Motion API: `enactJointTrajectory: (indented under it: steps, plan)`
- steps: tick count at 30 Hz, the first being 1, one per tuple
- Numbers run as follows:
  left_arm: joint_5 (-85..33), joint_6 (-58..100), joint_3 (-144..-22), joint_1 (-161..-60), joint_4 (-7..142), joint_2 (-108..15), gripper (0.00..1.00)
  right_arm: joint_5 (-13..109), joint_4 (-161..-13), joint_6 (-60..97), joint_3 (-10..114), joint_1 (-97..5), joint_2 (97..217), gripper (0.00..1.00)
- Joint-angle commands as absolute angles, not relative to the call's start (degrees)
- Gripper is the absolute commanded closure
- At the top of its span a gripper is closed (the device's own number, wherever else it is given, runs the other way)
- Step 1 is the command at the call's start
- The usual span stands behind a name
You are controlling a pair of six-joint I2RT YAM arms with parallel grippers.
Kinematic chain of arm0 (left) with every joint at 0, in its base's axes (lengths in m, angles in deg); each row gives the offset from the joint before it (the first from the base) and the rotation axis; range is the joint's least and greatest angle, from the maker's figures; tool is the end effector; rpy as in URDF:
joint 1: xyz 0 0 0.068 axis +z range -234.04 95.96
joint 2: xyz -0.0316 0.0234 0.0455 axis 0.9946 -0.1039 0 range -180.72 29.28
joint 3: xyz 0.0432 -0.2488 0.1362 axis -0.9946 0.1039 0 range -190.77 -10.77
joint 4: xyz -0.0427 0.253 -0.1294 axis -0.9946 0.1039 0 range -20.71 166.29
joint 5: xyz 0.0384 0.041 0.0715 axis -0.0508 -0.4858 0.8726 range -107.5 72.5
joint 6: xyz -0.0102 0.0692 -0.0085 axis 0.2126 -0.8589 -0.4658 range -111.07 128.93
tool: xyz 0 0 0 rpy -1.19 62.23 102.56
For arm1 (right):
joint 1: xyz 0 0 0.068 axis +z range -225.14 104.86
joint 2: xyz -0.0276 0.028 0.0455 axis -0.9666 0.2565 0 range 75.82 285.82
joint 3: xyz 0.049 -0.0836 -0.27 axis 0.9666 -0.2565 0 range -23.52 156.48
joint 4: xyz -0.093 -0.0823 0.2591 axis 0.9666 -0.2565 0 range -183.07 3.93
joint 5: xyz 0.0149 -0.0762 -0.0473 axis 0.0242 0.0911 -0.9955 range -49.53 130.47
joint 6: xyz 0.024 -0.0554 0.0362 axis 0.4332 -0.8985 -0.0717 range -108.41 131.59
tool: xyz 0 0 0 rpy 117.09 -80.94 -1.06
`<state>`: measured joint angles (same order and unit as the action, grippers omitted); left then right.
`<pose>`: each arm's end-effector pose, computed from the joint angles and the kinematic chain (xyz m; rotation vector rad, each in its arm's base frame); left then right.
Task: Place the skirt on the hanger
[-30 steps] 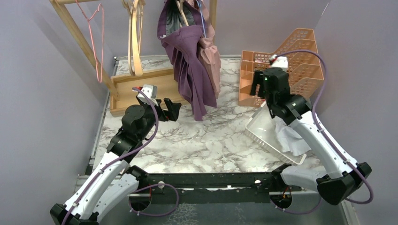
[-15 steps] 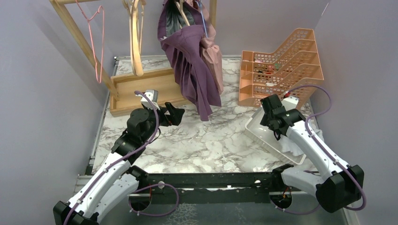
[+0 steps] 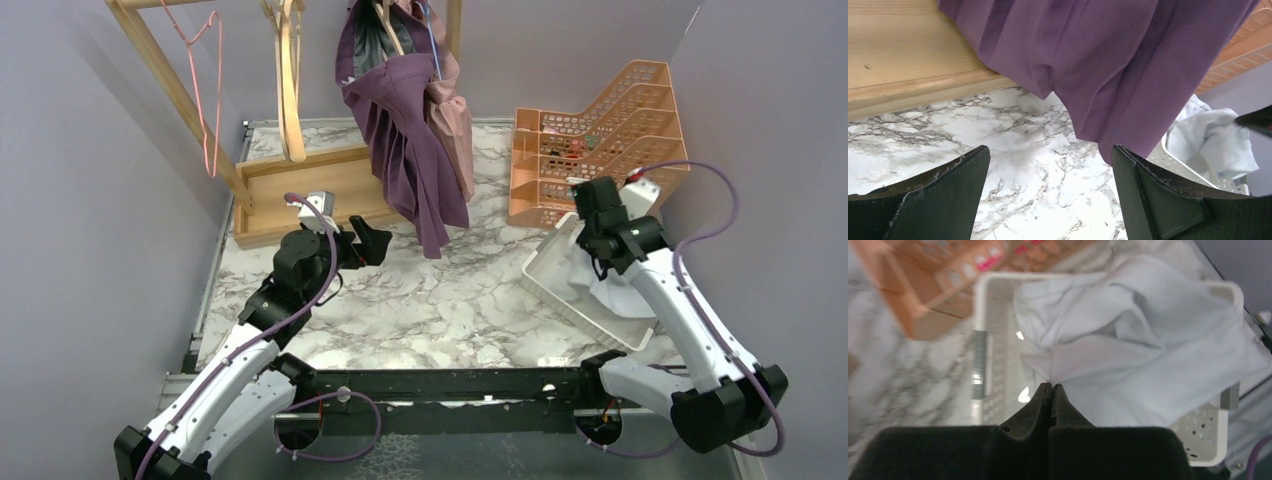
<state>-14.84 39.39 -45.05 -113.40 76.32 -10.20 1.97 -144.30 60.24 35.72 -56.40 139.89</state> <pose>0.1846 -0.1009 0.2978 -0.0521 1.8393 -0.7028 0.2281 0.0394 0.2947 0.8016 2.2346 -0.3732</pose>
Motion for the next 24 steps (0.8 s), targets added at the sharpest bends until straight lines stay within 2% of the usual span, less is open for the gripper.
enactJointTrajectory:
  steps: [1, 6, 16, 20, 24]
  plan:
    - [-10.34, 38.86, -47.77, -113.30, 77.23, -11.30, 0.07, 7.39, -138.41, 48.56, 46.16, -56.55, 134.42, 0.99]
    - [-7.01, 37.94, -49.22, -113.30, 78.39, -12.58, 0.07, 27.14, -130.57, 39.68, 54.00, -56.61, 132.44, 0.99]
    - [-5.18, 40.02, -50.74, -113.30, 80.28, -12.47, 0.07, 63.55, -122.82, 34.13, 65.58, -56.59, 134.81, 0.99]
    - [-0.05, 41.74, -51.92, -113.30, 83.31, -11.25, 0.07, 80.39, -120.21, 32.57, 61.63, -56.58, 136.46, 0.99]
    - [-1.70, 44.32, -52.10, -113.31, 86.76, -10.80, 0.08, 91.24, -115.75, 35.76, 53.43, -56.52, 138.00, 0.99]
